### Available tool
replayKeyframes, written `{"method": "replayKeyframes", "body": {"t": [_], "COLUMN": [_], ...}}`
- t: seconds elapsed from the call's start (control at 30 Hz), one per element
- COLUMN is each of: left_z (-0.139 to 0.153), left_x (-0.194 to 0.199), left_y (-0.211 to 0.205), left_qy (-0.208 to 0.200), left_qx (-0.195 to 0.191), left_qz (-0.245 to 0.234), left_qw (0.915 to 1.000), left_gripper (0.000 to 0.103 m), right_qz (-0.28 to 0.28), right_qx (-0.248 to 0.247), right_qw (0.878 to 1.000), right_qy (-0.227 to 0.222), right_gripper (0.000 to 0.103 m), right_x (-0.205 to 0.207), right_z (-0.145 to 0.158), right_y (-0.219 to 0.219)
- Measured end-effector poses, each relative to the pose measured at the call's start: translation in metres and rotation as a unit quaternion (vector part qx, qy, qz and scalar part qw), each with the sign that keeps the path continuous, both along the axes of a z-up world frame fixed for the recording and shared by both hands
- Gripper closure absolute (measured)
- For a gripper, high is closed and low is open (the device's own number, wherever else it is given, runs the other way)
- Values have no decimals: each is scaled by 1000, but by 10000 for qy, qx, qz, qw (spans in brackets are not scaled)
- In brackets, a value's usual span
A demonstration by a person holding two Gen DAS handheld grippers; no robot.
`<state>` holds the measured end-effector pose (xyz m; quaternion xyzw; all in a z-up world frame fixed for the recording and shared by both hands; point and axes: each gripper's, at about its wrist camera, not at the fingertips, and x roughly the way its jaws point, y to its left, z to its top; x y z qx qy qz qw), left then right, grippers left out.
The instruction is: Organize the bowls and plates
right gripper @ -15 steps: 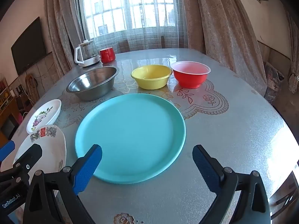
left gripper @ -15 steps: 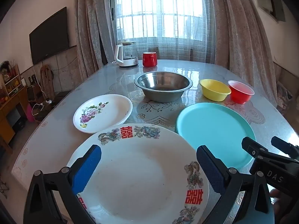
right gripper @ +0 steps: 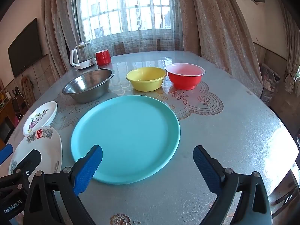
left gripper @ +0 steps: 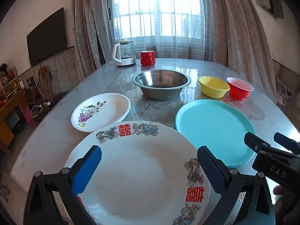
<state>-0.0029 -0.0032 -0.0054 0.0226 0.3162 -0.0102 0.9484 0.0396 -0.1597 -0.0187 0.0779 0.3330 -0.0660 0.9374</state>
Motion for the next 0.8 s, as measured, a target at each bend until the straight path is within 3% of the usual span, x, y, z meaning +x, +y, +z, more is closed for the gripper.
{"method": "replayKeyframes", "body": {"t": [0.8], "left_z": [5], "left_x": [-2], "left_y": [2], "left_qy": [-51], "left_qx": [16], "left_qz": [7], "left_qw": [10000], "left_gripper": [1], "right_qz": [40], "right_qx": [-113], "right_qw": [9998], "right_qy": [-166], "right_gripper": [4], "right_x": [-6], "right_z": [8], "right_y": [2]}}
